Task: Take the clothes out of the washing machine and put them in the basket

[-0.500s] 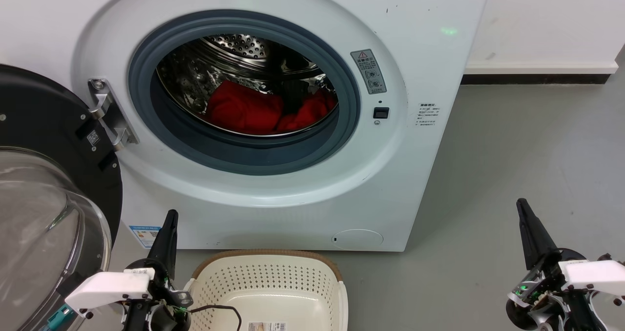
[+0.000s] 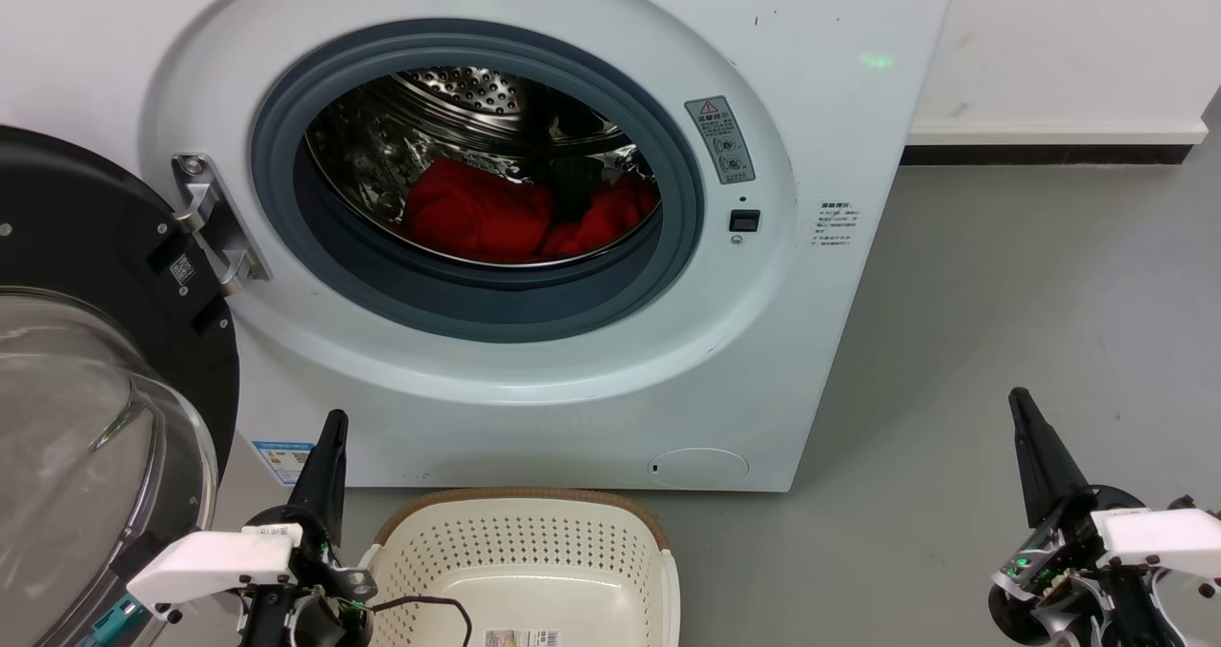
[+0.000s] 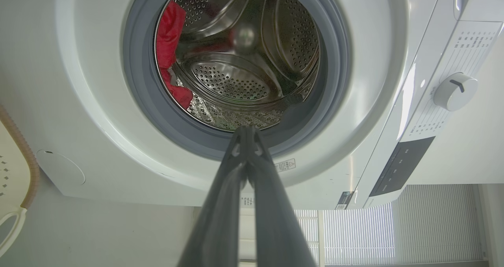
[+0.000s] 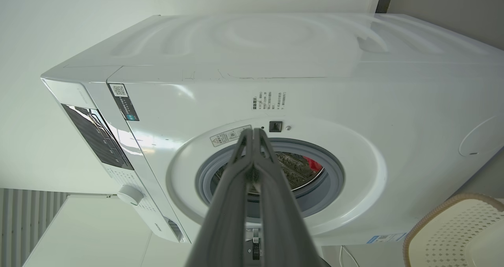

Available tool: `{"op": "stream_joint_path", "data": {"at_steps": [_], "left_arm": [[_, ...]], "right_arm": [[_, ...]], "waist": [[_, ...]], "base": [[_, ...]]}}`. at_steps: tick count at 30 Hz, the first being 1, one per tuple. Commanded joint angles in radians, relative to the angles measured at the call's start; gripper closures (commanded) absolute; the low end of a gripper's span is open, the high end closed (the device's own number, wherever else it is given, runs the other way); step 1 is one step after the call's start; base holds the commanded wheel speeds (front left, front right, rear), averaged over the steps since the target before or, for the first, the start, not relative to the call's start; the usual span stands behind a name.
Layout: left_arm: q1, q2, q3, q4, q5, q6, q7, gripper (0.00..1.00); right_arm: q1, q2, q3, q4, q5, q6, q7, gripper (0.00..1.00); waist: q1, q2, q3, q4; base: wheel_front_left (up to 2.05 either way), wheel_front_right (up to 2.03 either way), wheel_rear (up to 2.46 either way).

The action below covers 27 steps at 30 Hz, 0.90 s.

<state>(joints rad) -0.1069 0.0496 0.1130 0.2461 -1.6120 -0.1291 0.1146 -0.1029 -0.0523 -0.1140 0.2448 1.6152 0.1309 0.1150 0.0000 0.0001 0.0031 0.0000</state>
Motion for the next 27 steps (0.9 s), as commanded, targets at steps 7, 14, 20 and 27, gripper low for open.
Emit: {"op": "stream_joint_path", "data": {"at_steps": [7,14,20,27], "left_arm": [[-0.007,0.001,0.002,0.0,-0.002,-0.005,0.002,1.0],[0.005,-0.001,-0.002,0.011,0.0,0.001,-0.001,0.0],[0.04,-0.004,-0.009,0.032,0.007,0.001,-0.017,0.0],[0.051,-0.004,-0.012,0.017,0.033,0.001,-0.047,0.0]], "right_arm": [[-0.013,0.003,0.001,0.001,-0.005,0.0,0.0,1.0],[0.006,0.0,0.001,0.01,0.0,0.0,0.0,0.0],[0.038,0.002,0.006,0.033,-0.006,0.0,-0.015,0.0],[0.046,0.001,0.01,0.029,-0.027,0.0,-0.046,0.0]], "waist": [[0.0,-0.0001,0.0,0.0],[0.0,-0.0001,0.0,0.0],[0.0,-0.0001,0.001,0.0],[0.0,-0.0001,0.002,-0.001]], "base": [[0.0,0.0,0.0],[0.0,0.0,0.0],[0.0,0.0,0.0],[0.0,0.0,0.0]]}}
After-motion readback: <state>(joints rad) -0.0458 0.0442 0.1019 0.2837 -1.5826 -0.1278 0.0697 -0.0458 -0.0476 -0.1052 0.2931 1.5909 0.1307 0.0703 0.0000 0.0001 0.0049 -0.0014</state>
